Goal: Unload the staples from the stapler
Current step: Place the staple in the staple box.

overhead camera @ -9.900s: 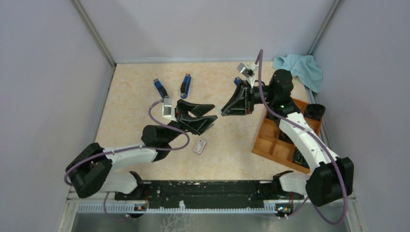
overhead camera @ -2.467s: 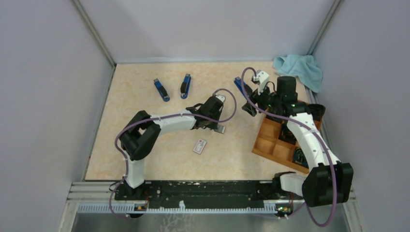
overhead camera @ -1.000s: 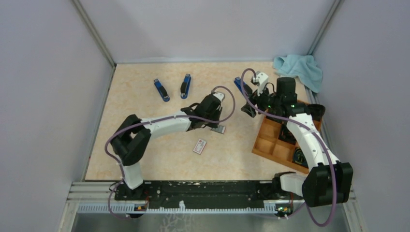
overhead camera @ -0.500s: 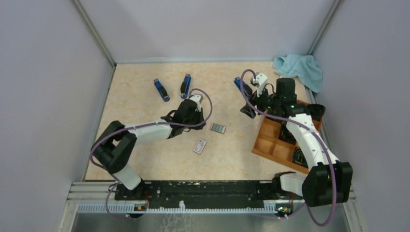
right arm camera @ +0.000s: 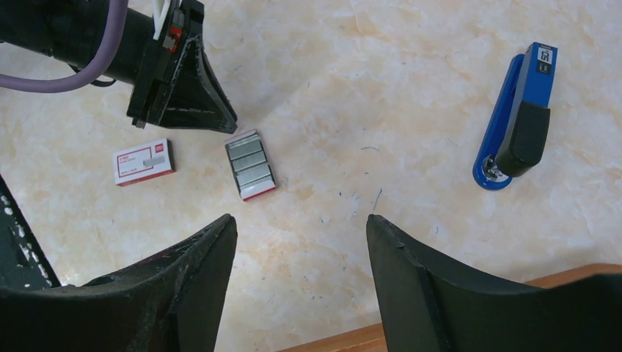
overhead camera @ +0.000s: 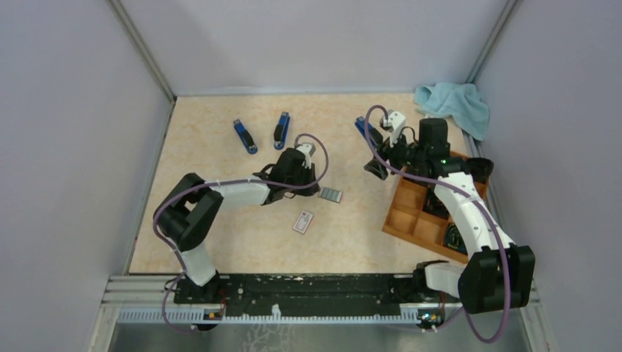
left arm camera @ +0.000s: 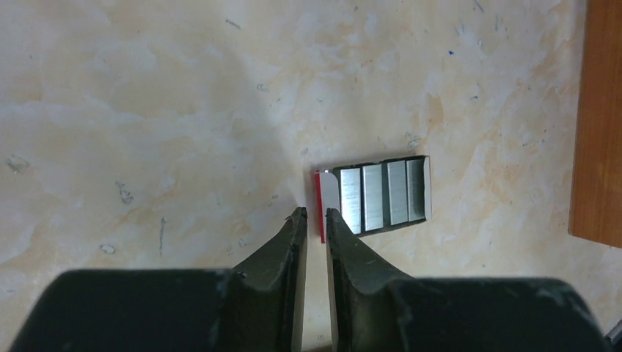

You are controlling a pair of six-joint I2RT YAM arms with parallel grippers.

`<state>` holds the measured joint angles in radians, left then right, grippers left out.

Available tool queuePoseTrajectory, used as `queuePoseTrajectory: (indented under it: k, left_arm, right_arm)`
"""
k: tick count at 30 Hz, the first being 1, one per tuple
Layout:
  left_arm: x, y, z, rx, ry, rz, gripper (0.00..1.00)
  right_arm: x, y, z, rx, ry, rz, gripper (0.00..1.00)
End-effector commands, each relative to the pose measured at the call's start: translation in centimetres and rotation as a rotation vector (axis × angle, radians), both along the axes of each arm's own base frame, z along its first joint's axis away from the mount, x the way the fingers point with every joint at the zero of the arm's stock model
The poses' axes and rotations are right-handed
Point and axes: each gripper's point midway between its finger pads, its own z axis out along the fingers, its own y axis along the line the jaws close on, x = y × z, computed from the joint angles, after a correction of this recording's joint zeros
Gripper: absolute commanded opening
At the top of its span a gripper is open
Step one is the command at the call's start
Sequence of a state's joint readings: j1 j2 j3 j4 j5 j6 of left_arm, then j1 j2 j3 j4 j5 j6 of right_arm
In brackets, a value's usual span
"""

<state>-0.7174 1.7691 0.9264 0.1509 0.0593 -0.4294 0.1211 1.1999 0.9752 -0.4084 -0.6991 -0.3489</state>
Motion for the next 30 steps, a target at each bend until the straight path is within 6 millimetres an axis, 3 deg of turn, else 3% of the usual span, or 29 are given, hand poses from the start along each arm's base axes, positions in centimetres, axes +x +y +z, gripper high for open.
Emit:
queuePoseTrajectory:
  k: [1, 15, 30]
  left_arm:
    - [0.9, -1.3, 0.7, -0.034, -0.003, -0.017, 0.21]
    - [1.6, -0.1, -0.2, 0.055, 0.012, 0.031, 0.20]
    - [0.0, -1.5, -1.5, 0.054, 0.090, -0.036, 0.15]
  right_arm:
    - [0.4, 0.1, 1.2, 0.008, -0.058, 0.019, 0.66]
    - [0.3, 0.1, 1.2, 0.010, -0.058, 0.020, 0.66]
    - [0.3, 0.1, 1.3, 0.011, -0.062, 0.022, 0.66]
